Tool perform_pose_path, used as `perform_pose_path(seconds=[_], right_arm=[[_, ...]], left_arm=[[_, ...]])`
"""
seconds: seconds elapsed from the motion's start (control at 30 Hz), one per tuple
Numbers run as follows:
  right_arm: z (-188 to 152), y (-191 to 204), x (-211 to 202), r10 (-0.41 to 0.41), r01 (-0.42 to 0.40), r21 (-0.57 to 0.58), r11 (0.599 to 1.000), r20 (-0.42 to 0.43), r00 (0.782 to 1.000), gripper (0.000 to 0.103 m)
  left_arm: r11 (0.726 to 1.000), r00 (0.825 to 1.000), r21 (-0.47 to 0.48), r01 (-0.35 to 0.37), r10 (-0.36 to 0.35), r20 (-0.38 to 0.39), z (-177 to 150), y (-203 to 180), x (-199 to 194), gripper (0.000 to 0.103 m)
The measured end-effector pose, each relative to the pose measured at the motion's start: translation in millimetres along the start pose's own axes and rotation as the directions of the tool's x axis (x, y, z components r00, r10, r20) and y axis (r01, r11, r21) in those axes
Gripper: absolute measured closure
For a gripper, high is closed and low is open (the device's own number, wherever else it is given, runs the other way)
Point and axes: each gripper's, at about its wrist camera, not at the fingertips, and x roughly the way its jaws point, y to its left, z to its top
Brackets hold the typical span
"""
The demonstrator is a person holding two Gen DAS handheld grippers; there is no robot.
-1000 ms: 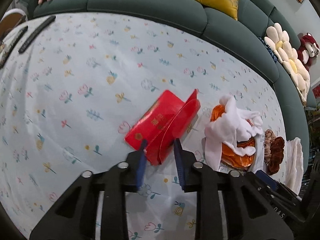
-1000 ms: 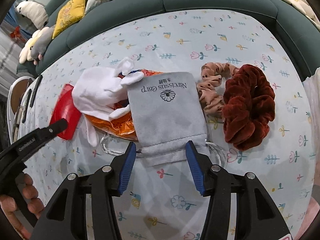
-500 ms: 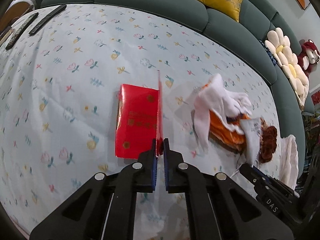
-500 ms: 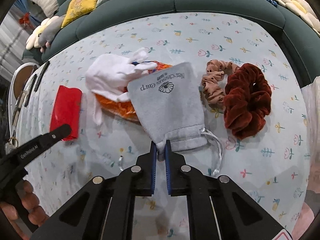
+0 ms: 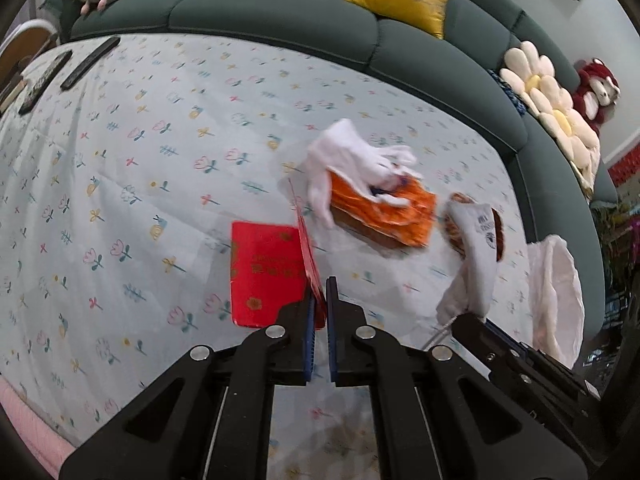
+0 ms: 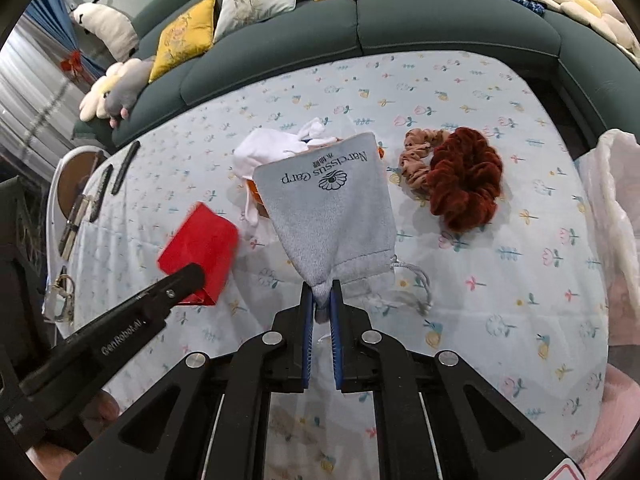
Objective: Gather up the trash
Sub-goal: 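Carry the red envelope and grey pouch over the wastebasket and open both tools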
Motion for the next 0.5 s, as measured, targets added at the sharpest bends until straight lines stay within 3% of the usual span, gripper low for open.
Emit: perform_pose_path(seconds=[0.5], right_arm=[[-1,-38,-79,0.031,-0.043,0.068,0.997,0.168,0.985,0.095]], left_arm=[[0.984,0.996,0.177,0.027,-0.042,0.078,-17,-89,-43,0.1]])
